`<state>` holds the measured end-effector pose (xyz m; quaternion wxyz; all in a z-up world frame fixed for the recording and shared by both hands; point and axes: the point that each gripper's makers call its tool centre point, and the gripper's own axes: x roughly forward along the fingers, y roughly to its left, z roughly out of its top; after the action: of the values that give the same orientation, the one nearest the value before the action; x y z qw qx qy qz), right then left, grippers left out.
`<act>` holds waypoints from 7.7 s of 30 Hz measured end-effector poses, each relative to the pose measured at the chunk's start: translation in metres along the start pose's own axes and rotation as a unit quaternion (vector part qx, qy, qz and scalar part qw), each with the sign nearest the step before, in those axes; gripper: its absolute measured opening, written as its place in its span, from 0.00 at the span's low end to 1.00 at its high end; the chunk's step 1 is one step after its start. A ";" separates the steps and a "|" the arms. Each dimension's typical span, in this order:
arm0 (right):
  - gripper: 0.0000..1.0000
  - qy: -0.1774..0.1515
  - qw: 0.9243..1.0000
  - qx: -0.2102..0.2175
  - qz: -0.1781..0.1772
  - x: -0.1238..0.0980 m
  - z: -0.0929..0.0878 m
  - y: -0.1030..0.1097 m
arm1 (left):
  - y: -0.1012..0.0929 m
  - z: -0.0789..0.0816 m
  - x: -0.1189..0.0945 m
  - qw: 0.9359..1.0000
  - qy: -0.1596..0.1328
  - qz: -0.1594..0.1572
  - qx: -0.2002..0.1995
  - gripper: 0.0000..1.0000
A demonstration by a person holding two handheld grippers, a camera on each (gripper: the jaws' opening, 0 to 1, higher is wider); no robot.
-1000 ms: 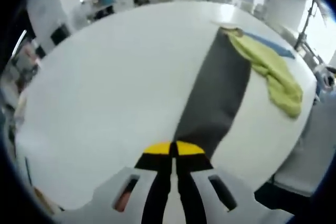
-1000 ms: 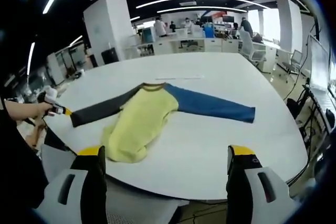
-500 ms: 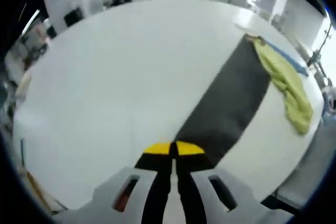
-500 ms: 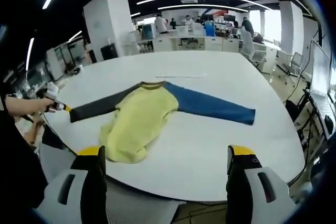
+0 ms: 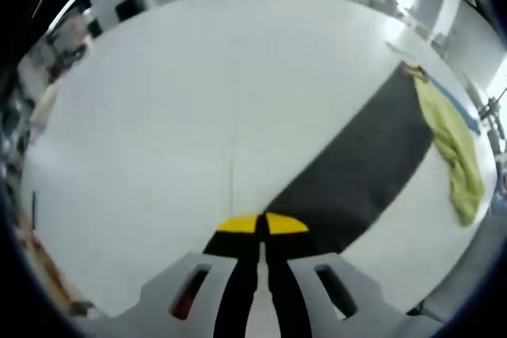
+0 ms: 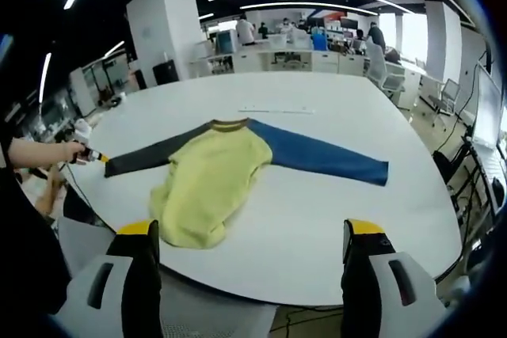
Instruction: Fold the garment on the visible template until the final outline fits inside the template.
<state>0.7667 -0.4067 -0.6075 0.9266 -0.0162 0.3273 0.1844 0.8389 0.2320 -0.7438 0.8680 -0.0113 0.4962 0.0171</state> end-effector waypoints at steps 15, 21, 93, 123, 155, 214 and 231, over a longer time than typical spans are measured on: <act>0.96 0.007 1.000 0.000 0.001 0.008 0.002 0.002 | 0.011 0.004 0.012 1.000 0.007 0.022 -0.020 0.00; 0.96 0.008 1.000 -0.002 0.001 0.009 0.003 0.002 | 0.012 0.002 0.017 0.999 0.014 0.023 -0.020 0.00; 0.96 -0.015 0.999 -0.012 0.026 -0.002 0.004 0.006 | -0.015 -0.004 -0.032 0.996 -0.045 0.001 -0.079 0.11; 0.95 -0.035 0.997 -0.017 0.065 -0.006 0.006 -0.013 | -0.100 -0.016 -0.118 0.986 -0.127 -0.084 -0.070 0.37; 0.95 -0.030 0.995 -0.023 0.092 -0.016 -0.002 -0.039 | -0.213 -0.016 -0.174 0.971 -0.158 -0.181 -0.019 0.79; 0.87 0.021 0.993 -0.011 0.118 0.002 -0.043 -0.026 | -0.269 -0.054 -0.147 0.965 -0.103 -0.241 0.013 0.86; 0.68 0.066 0.984 -0.031 0.163 0.048 -0.059 -0.004 | -0.300 -0.053 -0.099 0.964 -0.074 -0.255 0.029 0.64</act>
<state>0.7674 -0.4033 -0.6836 0.8598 -0.0039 0.3797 0.3413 0.7552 -0.0713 -0.6842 0.8780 -0.1109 0.4116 -0.2179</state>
